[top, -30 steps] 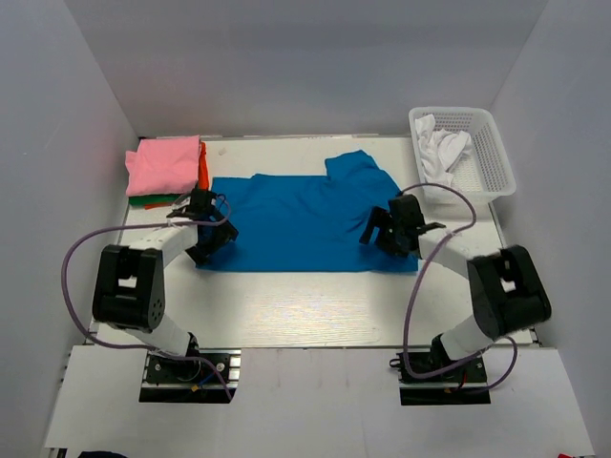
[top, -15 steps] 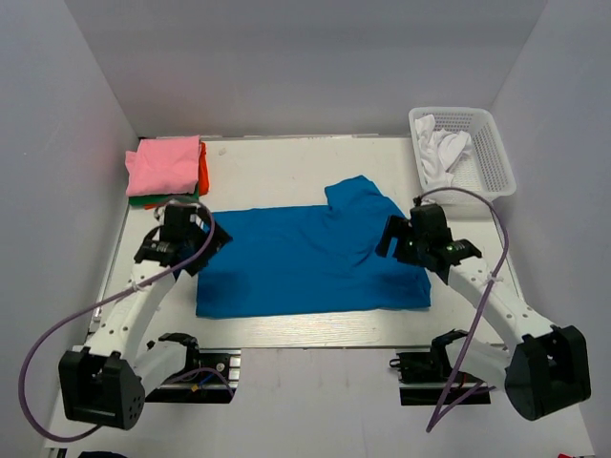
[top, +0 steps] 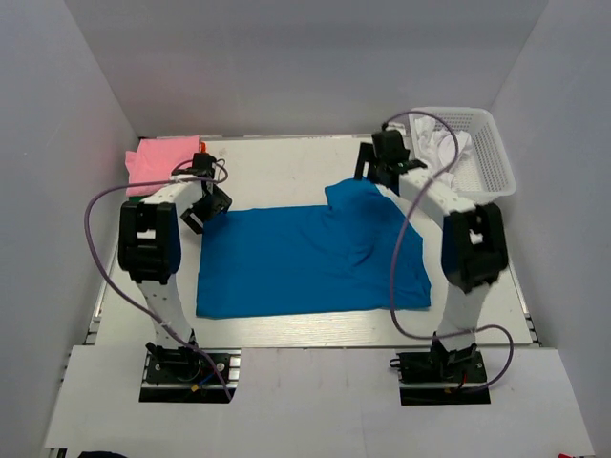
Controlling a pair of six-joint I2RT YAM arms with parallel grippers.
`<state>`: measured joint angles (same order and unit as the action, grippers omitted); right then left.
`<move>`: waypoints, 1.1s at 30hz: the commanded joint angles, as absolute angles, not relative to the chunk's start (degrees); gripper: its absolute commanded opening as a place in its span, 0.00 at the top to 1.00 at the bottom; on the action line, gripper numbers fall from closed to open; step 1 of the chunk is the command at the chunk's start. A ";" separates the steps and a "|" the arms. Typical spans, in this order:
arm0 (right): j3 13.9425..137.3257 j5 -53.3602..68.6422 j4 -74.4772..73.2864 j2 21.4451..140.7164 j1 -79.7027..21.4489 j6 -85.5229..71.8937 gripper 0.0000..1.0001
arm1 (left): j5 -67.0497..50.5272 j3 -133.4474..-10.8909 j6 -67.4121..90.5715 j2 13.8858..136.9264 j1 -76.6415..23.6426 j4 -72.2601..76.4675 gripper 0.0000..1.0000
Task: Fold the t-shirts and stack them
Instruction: Grap the side of the flattened tshirt furthest away from the robot with both arms
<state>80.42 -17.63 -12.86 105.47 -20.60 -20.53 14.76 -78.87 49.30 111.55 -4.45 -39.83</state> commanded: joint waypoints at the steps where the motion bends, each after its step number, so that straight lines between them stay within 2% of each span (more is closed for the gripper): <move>1: 91.91 -19.95 -14.32 116.24 -20.13 -16.18 0.10 | 21.60 -84.89 50.27 111.00 -4.39 -43.33 0.03; 2: 99.42 -19.52 -17.02 118.19 -19.69 -15.74 0.10 | 22.14 -85.60 50.27 111.61 -3.87 -43.33 0.05; 6: 111.25 -16.98 -20.47 131.27 -19.25 -11.45 0.10 | 22.76 -89.38 50.27 116.45 -3.87 -47.27 0.08; 7: 112.40 -16.44 -20.30 132.27 -19.25 -10.99 0.10 | 23.29 -90.17 50.27 118.20 -3.87 -47.81 0.15; 10: 114.87 -15.30 -20.04 135.52 -19.07 -9.23 0.10 | 22.77 -90.70 50.27 120.14 -3.34 -48.34 0.25; 11: 115.05 -14.86 -20.13 135.79 -19.07 -9.05 0.10 | 22.76 -90.70 50.27 120.76 -3.34 -48.34 0.32; 16: 114.35 -12.66 -19.51 137.72 -19.07 -8.52 0.10 | 19.87 -88.43 49.75 120.76 -3.34 -48.34 0.49; 18: 114.35 -11.78 -20.30 137.81 -19.33 -8.18 0.14 | 19.34 -85.35 49.75 120.23 -3.34 -47.46 0.60; 19: 114.08 -11.34 -20.65 138.07 -19.25 -7.74 0.17 | 18.81 -84.38 49.75 119.63 -3.34 -45.89 0.65; 20: 114.08 -10.90 -21.35 138.08 -19.16 -7.91 0.27 | 18.81 -83.85 49.22 119.62 -3.34 -45.88 0.82; 22: 113.03 -10.11 -21.71 137.55 -19.25 -7.65 0.41 | 18.81 -83.85 49.22 119.62 -3.34 -46.57 1.00; 23: 112.51 -10.11 -21.53 137.20 -19.42 -7.82 0.57 | 18.81 -83.85 49.22 119.62 -3.34 -46.58 1.00; 25: 111.63 -9.24 -20.84 136.41 -19.34 -7.47 0.75 | 18.81 -83.85 48.52 119.62 -3.34 -46.58 1.00; 26: 111.36 -9.14 -20.31 135.88 -19.42 -7.21 0.97 | 18.29 -84.37 48.52 119.62 -3.34 -45.80 1.00; 27: 111.27 -9.05 -19.95 135.62 -19.34 -6.60 1.00 | 18.28 -84.37 47.82 119.01 -3.34 -45.27 1.00; 33: 112.15 -10.63 -16.89 130.89 -19.33 -4.48 1.00 | 19.06 -88.51 46.06 114.44 -4.48 -43.17 1.00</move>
<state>111.90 -9.96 -19.49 137.19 -19.46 -6.57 19.94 -87.11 47.59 118.83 -3.84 -44.31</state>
